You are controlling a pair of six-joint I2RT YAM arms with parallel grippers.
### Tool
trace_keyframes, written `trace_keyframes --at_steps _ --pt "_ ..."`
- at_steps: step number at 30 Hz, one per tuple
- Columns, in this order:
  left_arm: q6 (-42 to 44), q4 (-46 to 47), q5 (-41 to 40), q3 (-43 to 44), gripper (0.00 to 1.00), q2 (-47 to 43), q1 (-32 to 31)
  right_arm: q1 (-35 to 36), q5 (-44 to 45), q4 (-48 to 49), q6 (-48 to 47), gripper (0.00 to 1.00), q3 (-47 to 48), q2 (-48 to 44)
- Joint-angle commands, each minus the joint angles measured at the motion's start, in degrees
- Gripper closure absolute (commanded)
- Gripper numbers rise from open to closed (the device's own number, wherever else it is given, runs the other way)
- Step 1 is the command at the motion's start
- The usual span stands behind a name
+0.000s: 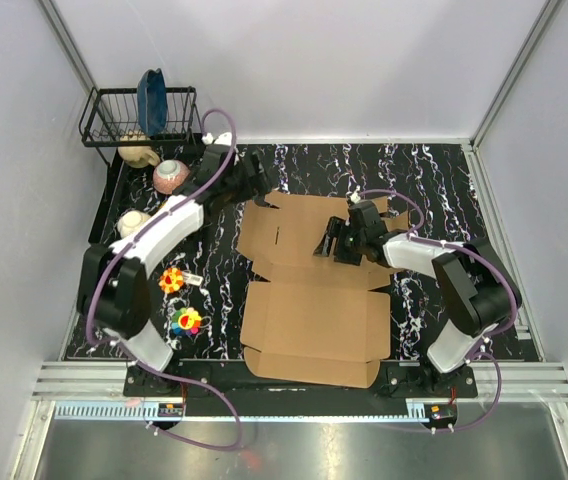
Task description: Fold the paper box
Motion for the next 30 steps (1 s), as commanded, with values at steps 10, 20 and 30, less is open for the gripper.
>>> trace_keyframes --at_steps 10,20,30 --pt "1.26 -3.98 -0.45 27.68 0.23 25.37 0.62 0.97 -2.36 7.57 4.22 0.29 -3.97 3.97" --pt "1.61 -13.57 -7.21 37.53 0.3 36.36 2.02 0.97 -3.85 8.54 4.57 0.28 -4.15 4.24" --pt "2.14 -13.49 -6.25 35.95 0.4 37.6 3.08 0.97 -3.94 8.36 4.31 0.28 -3.71 4.94"
